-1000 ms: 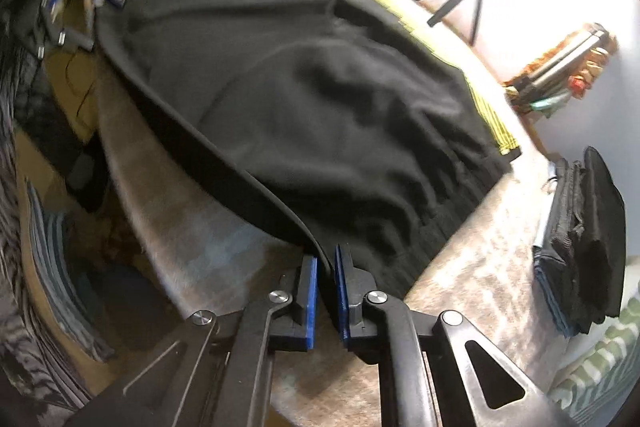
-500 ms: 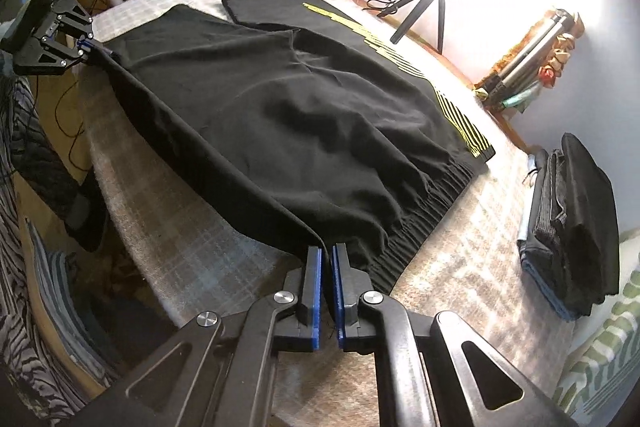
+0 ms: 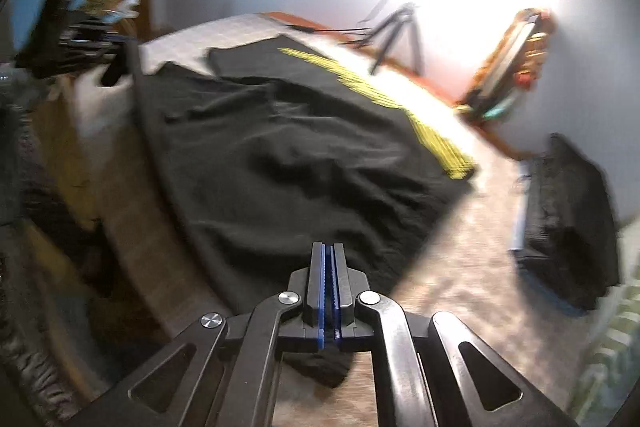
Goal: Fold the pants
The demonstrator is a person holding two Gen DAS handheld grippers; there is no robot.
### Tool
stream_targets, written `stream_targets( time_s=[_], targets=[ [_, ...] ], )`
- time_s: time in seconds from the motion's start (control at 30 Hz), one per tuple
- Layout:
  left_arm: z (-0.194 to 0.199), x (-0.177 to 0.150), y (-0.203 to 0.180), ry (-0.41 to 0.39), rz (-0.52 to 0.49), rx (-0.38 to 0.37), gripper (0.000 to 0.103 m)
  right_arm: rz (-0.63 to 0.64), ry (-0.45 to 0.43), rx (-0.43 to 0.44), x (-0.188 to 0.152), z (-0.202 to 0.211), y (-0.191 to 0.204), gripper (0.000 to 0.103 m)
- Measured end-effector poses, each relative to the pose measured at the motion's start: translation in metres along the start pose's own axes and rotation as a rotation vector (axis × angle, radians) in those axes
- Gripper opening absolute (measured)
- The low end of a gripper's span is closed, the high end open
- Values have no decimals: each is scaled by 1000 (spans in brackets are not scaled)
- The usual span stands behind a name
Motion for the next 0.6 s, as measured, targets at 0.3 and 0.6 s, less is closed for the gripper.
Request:
stream_targets(
  time_s=[0.3, 0.6],
  targets=[
    [-6, -1, 2, 5, 28, -8, 1, 131, 128, 135, -40, -21, 43, 57],
    [-1, 1, 7, -10, 23, 2, 1, 213, 181, -21, -53, -46, 33, 1]
  ],
)
Point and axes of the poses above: each gripper's, at about its wrist camera, not at the fingertips, and z roughly against the way its jaws point, y to its left, x to its top, the point moved 7 cm from there along -z, roughly the way its jaws point, and after that the axes turned 9 degrees about -y, right-handed, at the moved point
